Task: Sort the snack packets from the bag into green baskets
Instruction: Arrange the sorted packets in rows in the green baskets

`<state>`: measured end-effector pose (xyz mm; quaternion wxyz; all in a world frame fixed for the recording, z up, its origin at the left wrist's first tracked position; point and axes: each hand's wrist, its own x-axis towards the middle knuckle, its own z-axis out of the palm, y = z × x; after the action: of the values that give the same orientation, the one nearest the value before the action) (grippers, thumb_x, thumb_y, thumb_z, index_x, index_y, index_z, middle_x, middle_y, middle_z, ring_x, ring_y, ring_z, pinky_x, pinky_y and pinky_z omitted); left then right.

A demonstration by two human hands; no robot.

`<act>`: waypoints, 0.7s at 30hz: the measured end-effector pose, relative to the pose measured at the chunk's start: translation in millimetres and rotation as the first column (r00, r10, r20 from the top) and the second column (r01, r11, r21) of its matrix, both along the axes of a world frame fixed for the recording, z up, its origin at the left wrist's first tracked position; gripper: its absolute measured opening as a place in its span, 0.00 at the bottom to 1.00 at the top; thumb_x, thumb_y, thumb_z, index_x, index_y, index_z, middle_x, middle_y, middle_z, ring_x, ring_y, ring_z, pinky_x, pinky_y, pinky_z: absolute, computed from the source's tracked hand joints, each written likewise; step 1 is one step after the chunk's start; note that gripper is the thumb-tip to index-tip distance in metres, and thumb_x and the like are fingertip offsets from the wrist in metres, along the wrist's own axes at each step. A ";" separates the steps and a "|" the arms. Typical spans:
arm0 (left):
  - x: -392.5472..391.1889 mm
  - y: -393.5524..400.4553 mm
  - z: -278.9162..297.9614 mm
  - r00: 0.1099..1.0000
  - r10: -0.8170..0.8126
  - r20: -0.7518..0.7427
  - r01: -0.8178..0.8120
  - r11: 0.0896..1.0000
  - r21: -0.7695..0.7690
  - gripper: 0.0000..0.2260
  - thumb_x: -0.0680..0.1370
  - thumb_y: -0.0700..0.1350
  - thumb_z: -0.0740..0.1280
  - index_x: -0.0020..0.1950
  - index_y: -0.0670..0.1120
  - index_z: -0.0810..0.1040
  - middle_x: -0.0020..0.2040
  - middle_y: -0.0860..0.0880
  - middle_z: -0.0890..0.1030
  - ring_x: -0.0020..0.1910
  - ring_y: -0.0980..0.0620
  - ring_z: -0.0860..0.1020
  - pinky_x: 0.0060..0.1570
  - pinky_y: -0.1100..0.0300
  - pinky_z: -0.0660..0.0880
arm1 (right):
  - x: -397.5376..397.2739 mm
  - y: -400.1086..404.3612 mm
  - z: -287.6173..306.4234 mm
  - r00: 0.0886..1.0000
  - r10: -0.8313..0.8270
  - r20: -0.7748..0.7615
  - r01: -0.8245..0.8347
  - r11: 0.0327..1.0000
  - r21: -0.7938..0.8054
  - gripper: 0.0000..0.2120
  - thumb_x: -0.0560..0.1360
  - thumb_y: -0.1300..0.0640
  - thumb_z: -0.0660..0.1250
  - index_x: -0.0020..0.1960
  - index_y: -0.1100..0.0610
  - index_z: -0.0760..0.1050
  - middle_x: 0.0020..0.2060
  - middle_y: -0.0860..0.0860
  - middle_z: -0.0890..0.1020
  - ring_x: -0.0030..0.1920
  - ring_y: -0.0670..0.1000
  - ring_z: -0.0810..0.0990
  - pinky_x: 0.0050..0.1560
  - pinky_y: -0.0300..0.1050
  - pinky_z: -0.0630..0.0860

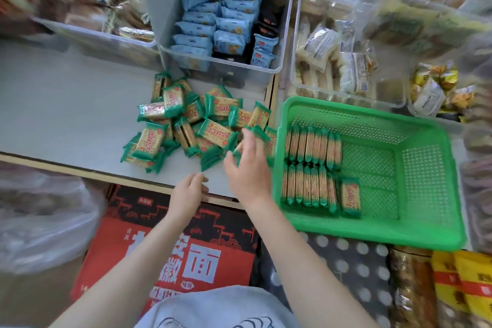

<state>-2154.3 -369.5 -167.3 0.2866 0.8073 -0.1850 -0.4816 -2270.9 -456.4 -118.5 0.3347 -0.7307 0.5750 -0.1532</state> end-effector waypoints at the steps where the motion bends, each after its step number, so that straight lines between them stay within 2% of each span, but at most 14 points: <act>1: 8.3 9.4 0.9 0.999 0.039 -0.030 -0.039 0.999 0.009 0.11 0.83 0.47 0.57 0.50 0.48 0.79 0.48 0.42 0.84 0.39 0.47 0.82 0.50 0.48 0.78 | 9.9 -0.3 -14.9 0.989 -0.025 -0.149 0.038 0.995 0.089 0.37 0.80 0.46 0.63 0.81 0.58 0.50 0.74 0.64 0.63 0.70 0.63 0.69 0.63 0.59 0.75; 2: 14.9 18.3 0.5 0.996 0.067 -0.055 -0.066 0.998 0.013 0.12 0.84 0.47 0.57 0.50 0.47 0.79 0.48 0.42 0.84 0.38 0.47 0.81 0.48 0.49 0.78 | 16.6 -3.8 -28.4 0.961 -0.063 -0.268 0.109 0.981 0.161 0.43 0.80 0.42 0.62 0.81 0.58 0.41 0.77 0.67 0.55 0.74 0.66 0.62 0.68 0.61 0.71; 3: 20.0 26.2 1.1 0.993 0.087 -0.082 -0.086 0.996 0.012 0.12 0.84 0.47 0.57 0.51 0.46 0.79 0.48 0.42 0.84 0.38 0.48 0.80 0.46 0.51 0.77 | 21.4 -9.4 -38.3 0.933 -0.104 -0.344 0.184 0.960 0.210 0.46 0.80 0.39 0.62 0.81 0.59 0.37 0.78 0.69 0.51 0.77 0.67 0.57 0.72 0.61 0.66; 6: 30.4 41.5 3.3 0.972 0.140 -0.188 -0.141 0.990 0.009 0.15 0.85 0.49 0.56 0.55 0.43 0.80 0.50 0.42 0.84 0.38 0.48 0.79 0.43 0.55 0.75 | 33.6 -26.6 -52.9 0.902 -0.196 -0.386 0.283 0.941 0.185 0.44 0.80 0.41 0.63 0.81 0.60 0.41 0.78 0.68 0.52 0.78 0.67 0.52 0.74 0.59 0.62; 8: 35.8 46.2 1.8 0.957 0.153 -0.246 -0.155 0.988 0.011 0.17 0.85 0.50 0.55 0.57 0.42 0.80 0.50 0.42 0.84 0.38 0.48 0.80 0.44 0.55 0.76 | 39.9 -31.1 -55.8 0.918 -0.240 -0.315 0.303 0.938 0.167 0.41 0.79 0.50 0.66 0.81 0.59 0.45 0.78 0.66 0.52 0.77 0.66 0.55 0.73 0.59 0.63; 10: 38.9 44.9 1.0 0.935 0.164 -0.313 -0.171 0.985 0.006 0.18 0.85 0.51 0.54 0.58 0.43 0.80 0.51 0.43 0.85 0.40 0.49 0.82 0.45 0.55 0.77 | 38.3 -27.3 -53.9 0.947 -0.238 -0.214 0.284 0.932 0.224 0.41 0.78 0.53 0.68 0.81 0.58 0.47 0.76 0.65 0.56 0.74 0.65 0.62 0.70 0.57 0.68; 13: 35.1 31.5 6.2 0.877 0.169 -0.449 -0.208 0.978 -0.037 0.19 0.86 0.55 0.53 0.63 0.46 0.78 0.54 0.47 0.84 0.48 0.50 0.84 0.51 0.56 0.79 | 24.4 1.1 -34.9 0.981 -0.192 0.010 0.181 0.937 0.300 0.35 0.75 0.50 0.72 0.76 0.54 0.59 0.67 0.56 0.69 0.62 0.56 0.74 0.60 0.52 0.75; 16: 28.1 17.1 13.0 0.720 0.179 -0.670 -0.316 0.945 -0.087 0.18 0.84 0.59 0.55 0.67 0.51 0.74 0.58 0.47 0.84 0.53 0.47 0.84 0.55 0.52 0.79 | 12.2 27.6 -18.7 0.996 0.005 0.093 -0.035 0.947 0.319 0.25 0.76 0.42 0.69 0.68 0.50 0.71 0.58 0.49 0.75 0.55 0.48 0.76 0.55 0.46 0.75; 17: 27.3 15.0 13.6 0.679 0.182 -0.711 -0.346 0.934 -0.092 0.19 0.83 0.59 0.57 0.67 0.50 0.73 0.58 0.46 0.84 0.52 0.45 0.84 0.54 0.51 0.79 | 8.4 28.1 -19.4 0.996 0.023 0.081 -0.047 0.953 0.299 0.22 0.77 0.42 0.68 0.67 0.52 0.73 0.58 0.50 0.75 0.56 0.48 0.76 0.57 0.47 0.75; 19: 29.4 15.3 12.4 0.679 0.213 -0.703 -0.379 0.921 -0.087 0.19 0.81 0.53 0.64 0.68 0.45 0.72 0.56 0.44 0.85 0.49 0.44 0.85 0.48 0.51 0.80 | 2.1 17.5 -26.5 0.999 -0.021 -0.036 0.028 0.977 0.210 0.22 0.80 0.46 0.66 0.70 0.55 0.71 0.65 0.54 0.71 0.66 0.53 0.71 0.68 0.53 0.70; 21: 33.6 19.0 8.6 0.693 0.283 -0.663 -0.417 0.908 -0.048 0.15 0.81 0.46 0.66 0.65 0.41 0.74 0.55 0.42 0.85 0.48 0.42 0.85 0.49 0.49 0.80 | 1.7 0.9 -36.5 0.971 -0.076 -0.225 0.114 0.981 0.158 0.31 0.80 0.48 0.66 0.78 0.56 0.60 0.76 0.60 0.59 0.77 0.59 0.58 0.75 0.56 0.61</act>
<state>-2120.7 -350.5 -158.7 0.4964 0.5814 0.0361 -0.6437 -2269.2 -455.5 -155.1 0.3229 -0.6834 0.6537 -0.0383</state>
